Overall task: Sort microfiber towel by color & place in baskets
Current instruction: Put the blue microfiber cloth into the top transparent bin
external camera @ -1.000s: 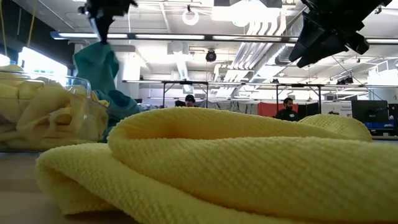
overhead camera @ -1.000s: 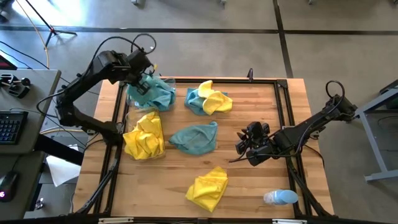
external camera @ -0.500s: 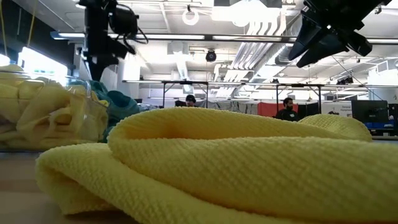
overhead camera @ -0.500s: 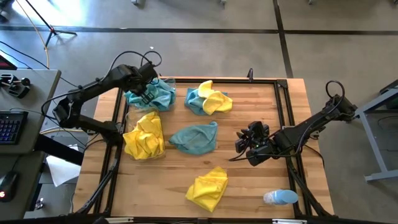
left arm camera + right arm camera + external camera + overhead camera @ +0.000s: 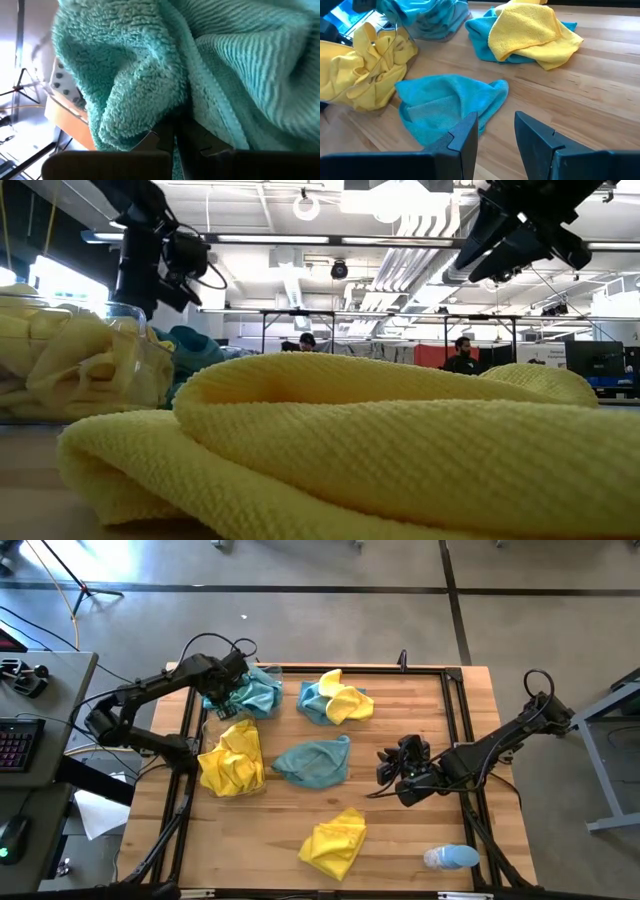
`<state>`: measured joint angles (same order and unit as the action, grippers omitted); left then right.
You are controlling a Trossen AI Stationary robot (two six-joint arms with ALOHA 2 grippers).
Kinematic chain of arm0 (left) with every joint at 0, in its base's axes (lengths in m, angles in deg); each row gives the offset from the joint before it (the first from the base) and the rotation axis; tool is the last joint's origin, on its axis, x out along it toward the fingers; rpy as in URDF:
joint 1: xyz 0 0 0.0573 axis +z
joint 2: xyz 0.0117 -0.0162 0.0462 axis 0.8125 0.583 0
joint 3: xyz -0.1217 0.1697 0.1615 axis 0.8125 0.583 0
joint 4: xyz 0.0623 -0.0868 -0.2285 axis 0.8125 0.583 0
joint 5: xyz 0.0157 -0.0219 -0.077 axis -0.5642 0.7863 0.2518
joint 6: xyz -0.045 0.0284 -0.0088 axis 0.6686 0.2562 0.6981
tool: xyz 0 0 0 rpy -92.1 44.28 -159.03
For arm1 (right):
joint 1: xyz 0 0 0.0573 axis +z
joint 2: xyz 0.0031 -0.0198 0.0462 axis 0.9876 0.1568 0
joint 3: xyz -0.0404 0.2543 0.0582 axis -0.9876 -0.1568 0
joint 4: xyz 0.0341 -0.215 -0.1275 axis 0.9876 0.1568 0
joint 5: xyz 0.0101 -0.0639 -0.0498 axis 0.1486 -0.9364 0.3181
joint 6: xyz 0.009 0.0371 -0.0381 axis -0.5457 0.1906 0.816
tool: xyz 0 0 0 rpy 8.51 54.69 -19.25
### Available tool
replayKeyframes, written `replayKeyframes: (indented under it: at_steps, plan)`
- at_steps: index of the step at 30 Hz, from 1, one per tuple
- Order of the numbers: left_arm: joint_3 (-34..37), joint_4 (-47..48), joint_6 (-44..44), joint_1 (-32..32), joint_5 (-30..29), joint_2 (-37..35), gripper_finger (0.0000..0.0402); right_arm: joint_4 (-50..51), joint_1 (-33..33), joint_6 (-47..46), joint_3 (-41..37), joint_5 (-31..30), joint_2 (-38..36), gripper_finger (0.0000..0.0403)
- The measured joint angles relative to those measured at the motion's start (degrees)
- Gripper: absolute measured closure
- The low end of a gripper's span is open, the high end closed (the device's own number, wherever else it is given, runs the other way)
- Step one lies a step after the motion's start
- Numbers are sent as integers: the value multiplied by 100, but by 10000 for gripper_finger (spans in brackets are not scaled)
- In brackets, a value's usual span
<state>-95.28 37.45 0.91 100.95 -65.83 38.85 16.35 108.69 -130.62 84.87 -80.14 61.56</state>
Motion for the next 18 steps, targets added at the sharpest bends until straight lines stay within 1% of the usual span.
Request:
replayKeyframes:
  at_steps: [4, 6, 10, 18]
  plan:
    - [275, -167, -366, 258, 128, 2, 401, -62, -75, 8, 0, 1, 0, 279]
    - [392, -293, -433, 374, 232, 2, 401, -68, -112, 48, 0, 2, 0, 279]
    - [604, -694, -617, 533, 258, 2, 401, -67, -186, 99, 0, 4, 0, 279]
    - [654, -1076, -721, 565, 182, 2, 398, -62, -338, 201, 0, 14, 0, 279]
